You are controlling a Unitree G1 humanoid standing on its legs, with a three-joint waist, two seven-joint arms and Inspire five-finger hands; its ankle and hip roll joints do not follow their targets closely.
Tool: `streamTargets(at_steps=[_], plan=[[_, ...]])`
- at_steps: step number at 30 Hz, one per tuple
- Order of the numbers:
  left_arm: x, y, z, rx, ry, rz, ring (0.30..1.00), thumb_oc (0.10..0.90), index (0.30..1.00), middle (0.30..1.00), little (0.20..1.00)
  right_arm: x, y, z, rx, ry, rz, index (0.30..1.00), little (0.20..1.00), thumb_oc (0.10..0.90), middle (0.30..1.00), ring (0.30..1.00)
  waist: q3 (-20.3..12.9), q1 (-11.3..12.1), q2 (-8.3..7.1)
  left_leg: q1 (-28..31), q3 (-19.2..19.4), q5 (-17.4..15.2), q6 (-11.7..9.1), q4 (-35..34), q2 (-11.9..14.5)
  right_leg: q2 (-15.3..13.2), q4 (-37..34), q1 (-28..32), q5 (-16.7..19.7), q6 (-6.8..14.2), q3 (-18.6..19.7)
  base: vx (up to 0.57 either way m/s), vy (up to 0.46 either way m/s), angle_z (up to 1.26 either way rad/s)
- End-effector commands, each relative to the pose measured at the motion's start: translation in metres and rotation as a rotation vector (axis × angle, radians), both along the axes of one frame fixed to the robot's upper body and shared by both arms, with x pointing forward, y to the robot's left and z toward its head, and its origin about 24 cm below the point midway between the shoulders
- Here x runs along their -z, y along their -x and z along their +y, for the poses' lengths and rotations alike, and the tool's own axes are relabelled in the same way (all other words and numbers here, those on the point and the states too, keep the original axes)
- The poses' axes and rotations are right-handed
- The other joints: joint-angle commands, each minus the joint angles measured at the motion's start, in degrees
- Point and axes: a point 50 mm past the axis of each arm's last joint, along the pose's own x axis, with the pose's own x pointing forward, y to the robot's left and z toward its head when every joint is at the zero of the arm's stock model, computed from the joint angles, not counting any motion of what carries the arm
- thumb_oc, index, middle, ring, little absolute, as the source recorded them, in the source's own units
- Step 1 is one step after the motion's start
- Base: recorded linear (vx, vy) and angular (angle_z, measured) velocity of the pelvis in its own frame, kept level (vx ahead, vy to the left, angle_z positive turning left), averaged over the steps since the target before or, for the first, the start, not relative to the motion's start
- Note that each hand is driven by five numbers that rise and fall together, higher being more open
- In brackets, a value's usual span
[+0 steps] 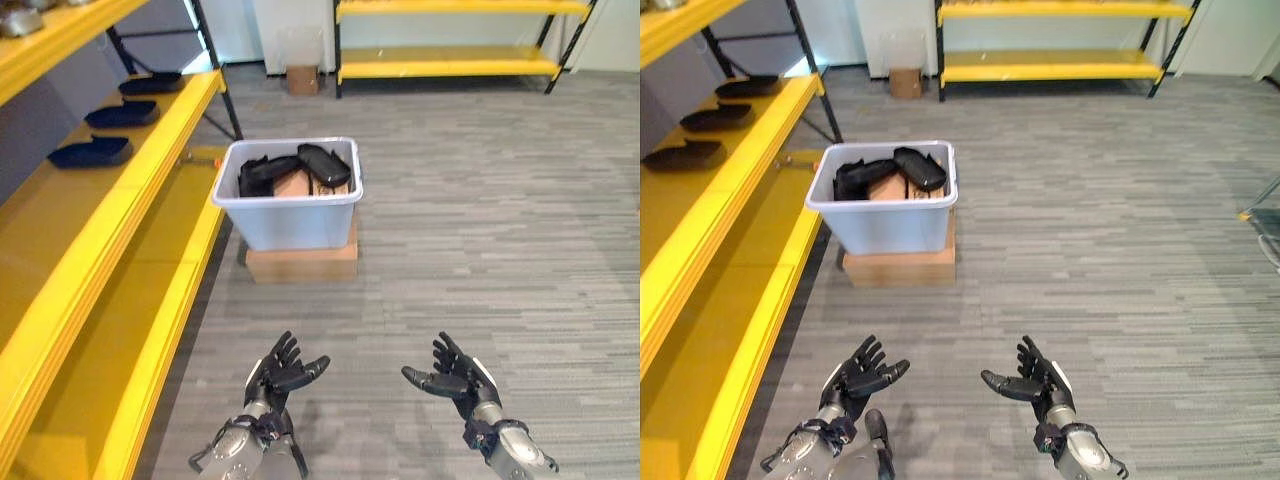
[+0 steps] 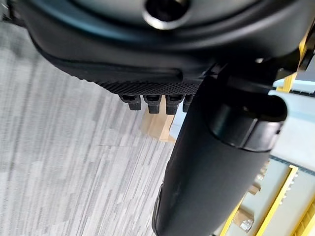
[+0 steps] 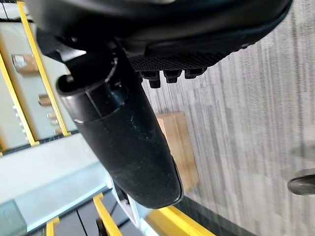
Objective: Move parts from the plastic box to the shelf.
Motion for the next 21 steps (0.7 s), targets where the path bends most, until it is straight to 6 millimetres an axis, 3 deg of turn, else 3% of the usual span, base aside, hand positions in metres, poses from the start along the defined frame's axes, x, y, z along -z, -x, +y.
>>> streamTargets(at_steps=[1, 4, 6, 7, 8, 10, 12, 14, 15, 16, 17, 18, 21], plan=[[-0.046, -0.034, -0.003, -0.02, 0.032, -0.28, 1.0, 0.9, 1.0, 1.0, 1.0, -0.035, -0.019, -0.002, -0.045, 0.018, -0.204, 1.0, 1.0, 0.9, 1.0, 1.0, -2.3, 0.5, 1.97, 9.5, 1.5, 8.5, -8.2, -4.6, 7.7, -9.5, 4.0, -5.2, 0.2, 6.2, 0.7, 0.47, 0.173, -0.46], [-0.05, -0.034, -0.002, -0.024, 0.036, -0.295, 1.0, 0.9, 1.0, 1.0, 1.0, -0.033, -0.02, 0.009, -0.06, -0.019, -0.196, 1.0, 1.0, 0.9, 1.0, 1.0, -4.0, 1.6, 1.69, 9.1, 2.0, 5.9, -6.7, -1.0, 5.1, -13.1, 5.9, -2.5, -0.7, 7.9, 1.0, 0.41, 0.187, -0.44], [-0.052, -0.035, -0.001, -0.018, 0.03, -0.297, 1.0, 0.9, 1.0, 1.0, 1.0, -0.035, -0.022, 0.014, -0.065, -0.035, -0.206, 1.0, 1.0, 0.9, 1.0, 1.0, -4.8, 2.3, 1.01, 8.4, 1.7, 3.0, -4.9, 1.5, 2.4, -16.0, 10.0, -3.5, 1.0, 9.0, 1.0, 0.35, 0.211, 0.02], [-0.052, -0.036, -0.002, -0.012, 0.025, -0.297, 1.0, 0.9, 1.0, 1.0, 1.0, -0.035, -0.022, 0.016, -0.067, -0.042, -0.208, 1.0, 1.0, 0.9, 1.0, 1.0, -4.9, 2.5, 0.63, 8.3, 1.8, 1.5, -3.9, 2.2, 1.0, -17.2, 12.8, -4.7, 3.1, 9.6, 1.4, 0.41, 0.33, 0.28], [-0.054, -0.038, -0.003, -0.004, 0.016, -0.299, 1.0, 0.9, 1.0, 1.0, 1.0, -0.035, -0.024, 0.02, -0.066, -0.052, -0.215, 1.0, 1.0, 0.9, 1.0, 1.0, -4.9, 2.7, 0.2, 9.3, 1.3, -1.1, -1.3, 2.2, -2.6, -19.1, 20.6, -8.3, 9.8, 10.8, 3.0, 0.37, 0.352, 0.5], [-0.056, -0.04, -0.004, 0.01, -0.001, -0.304, 1.0, 0.9, 1.0, 1.0, 1.0, -0.035, -0.025, 0.025, -0.073, -0.06, -0.219, 1.0, 1.0, 0.9, 1.0, 1.0, -4.1, 2.3, 0.42, 11.3, 0.7, -3.3, 1.3, 1.3, -6.0, -19.7, 32.0, -12.8, 17.6, 11.1, 5.3, 0.29, 0.326, 0.54], [-0.056, -0.04, -0.002, 0.02, -0.029, -0.3, 1.0, 0.9, 1.0, 1.0, 1.0, -0.033, -0.024, 0.028, -0.09, -0.055, -0.212, 1.0, 1.0, 0.9, 1.0, 1.0, -3.0, 1.7, 1.23, 14.3, 0.7, -5.7, 3.1, 0.3, -7.9, -20.9, 38.2, -16.7, 19.2, 11.0, 4.1, 0.24, 0.246, 0.22], [-0.056, -0.04, -0.001, 0.025, -0.038, -0.299, 1.0, 0.9, 1.0, 1.0, 1.0, -0.032, -0.024, 0.029, -0.092, -0.054, -0.208, 1.0, 1.0, 0.9, 1.0, 1.0, -2.5, 1.1, 1.77, 15.5, 0.0, -6.7, 3.6, 0.1, -8.3, -20.2, 40.4, -19.8, 18.5, 10.6, 5.0, 0.28, 0.133, 0.41], [-0.056, -0.041, 0.002, 0.02, -0.038, -0.303, 1.0, 0.9, 1.0, 1.0, 1.0, -0.032, -0.024, 0.029, -0.095, -0.066, -0.203, 1.0, 1.0, 0.9, 1.0, 1.0, -0.8, -0.8, 2.92, 18.5, -1.5, -7.8, 3.2, 0.1, -8.7, -15.6, 35.7, -25.9, 11.7, 9.0, 5.7, 0.35, 0.05, 0.49], [-0.056, -0.041, 0.004, 0.024, -0.043, -0.304, 1.0, 0.9, 1.0, 1.0, 1.0, -0.033, -0.025, 0.029, -0.096, -0.069, -0.207, 1.0, 1.0, 0.9, 1.0, 1.0, -0.6, -1.0, 3.05, 19.2, -1.5, -8.4, 3.0, 0.1, -8.7, -15.0, 32.7, -26.5, 9.5, 8.6, 4.9, 0.57, -0.003, 0.38], [-0.053, -0.039, 0.003, 0.027, -0.038, -0.291, 1.0, 0.9, 1.0, 1.0, 1.0, -0.031, -0.025, 0.026, -0.084, -0.069, -0.2, 1.0, 1.0, 0.9, 1.0, 1.0, -0.7, -1.6, 2.7, 20.9, -1.9, -9.9, 2.2, -0.4, -9.5, -14.6, 19.8, -27.1, 8.7, 8.7, 3.4, 0.62, -0.17, 0.36], [-0.053, -0.041, 0.004, 0.018, -0.036, -0.298, 1.0, 0.9, 1.0, 1.0, 1.0, -0.032, -0.026, 0.023, -0.086, -0.05, -0.201, 1.0, 1.0, 0.9, 1.0, 1.0, -1.2, -2.7, 1.93, 23.8, -3.5, -11.1, 1.0, -2.2, -10.9, -14.4, 4.5, -28.5, 14.3, 10.6, 5.4, 0.63, -0.201, 0.5], [-0.052, -0.041, 0.0, 0.025, -0.018, -0.307, 1.0, 0.9, 1.0, 1.0, 1.0, -0.031, -0.024, 0.022, -0.093, -0.043, -0.194, 1.0, 1.0, 0.9, 1.0, 1.0, -1.9, -3.1, 0.95, 26.3, -5.1, -14.1, -0.1, -1.1, -11.3, -15.0, -0.3, -26.7, 17.6, 11.3, 6.5, 0.47, -0.226, 0.83]])
